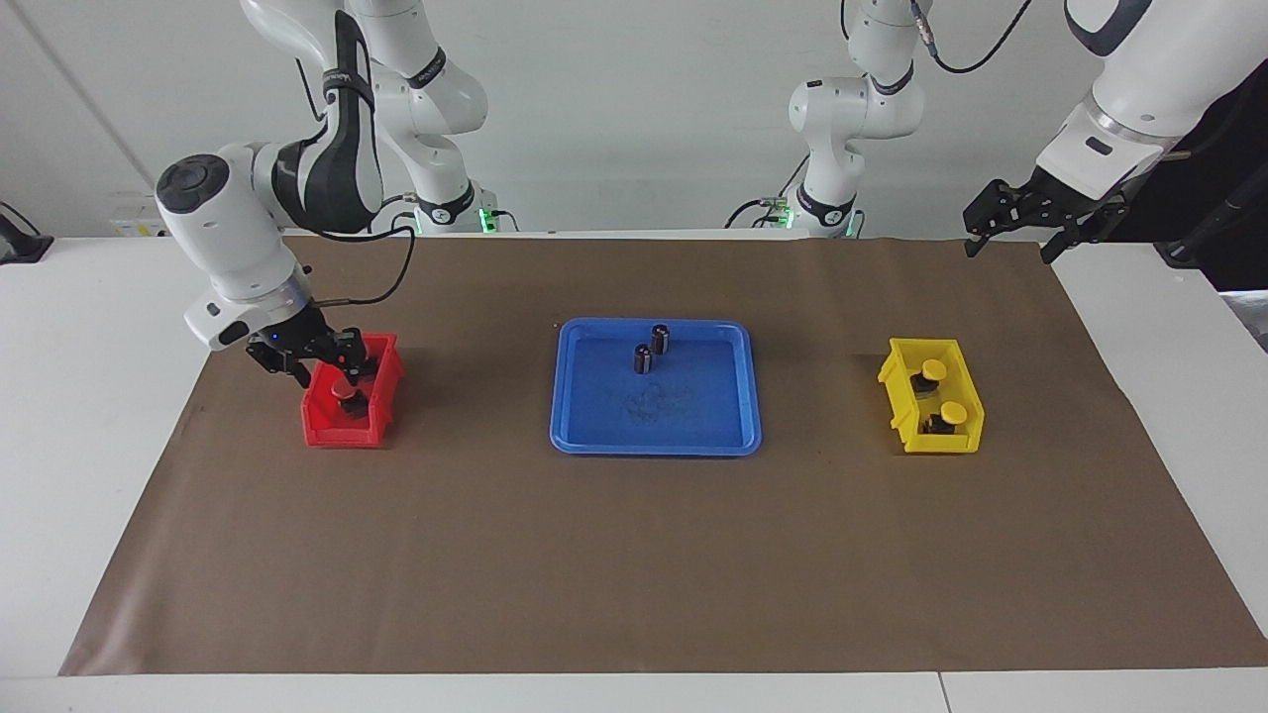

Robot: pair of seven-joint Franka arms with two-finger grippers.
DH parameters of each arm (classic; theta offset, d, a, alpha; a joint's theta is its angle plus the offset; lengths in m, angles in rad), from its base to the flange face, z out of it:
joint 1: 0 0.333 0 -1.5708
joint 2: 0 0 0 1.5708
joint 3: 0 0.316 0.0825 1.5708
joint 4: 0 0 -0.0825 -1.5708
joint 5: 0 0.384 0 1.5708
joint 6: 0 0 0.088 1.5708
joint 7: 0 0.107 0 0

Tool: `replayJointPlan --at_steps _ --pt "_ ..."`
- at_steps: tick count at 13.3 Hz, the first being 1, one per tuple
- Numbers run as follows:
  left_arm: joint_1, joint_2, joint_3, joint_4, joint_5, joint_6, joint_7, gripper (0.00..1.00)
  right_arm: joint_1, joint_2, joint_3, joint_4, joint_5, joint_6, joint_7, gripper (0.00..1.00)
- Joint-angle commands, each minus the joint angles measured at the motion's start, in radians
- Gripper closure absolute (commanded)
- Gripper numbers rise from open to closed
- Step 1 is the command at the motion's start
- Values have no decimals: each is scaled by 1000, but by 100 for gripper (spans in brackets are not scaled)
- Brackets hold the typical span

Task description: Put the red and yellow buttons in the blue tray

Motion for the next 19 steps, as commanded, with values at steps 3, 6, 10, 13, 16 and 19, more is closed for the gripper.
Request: replayJointPlan --at_steps 3,6,10,13,16,19 --pt "-5 -26 7 -28 -10 7 -2 0 -20 -11 5 -87 19 101 -49 31" --pt "-2 -26 8 -30 -10 15 -2 0 -23 0 3 -128 19 158 -56 32" --pt "-5 -26 8 -30 4 15 -3 0 -29 -2 5 -148 19 178 -58 33" --pt "-8 -27 8 -33 11 15 -3 0 -32 1 5 -181 19 208 -63 35" --pt "-8 -30 7 -40 27 27 -2 0 -45 15 5 -178 19 201 -89 52" --pt "9 -124 10 -266 27 249 -8 0 -36 21 6 -143 20 153 -80 82"
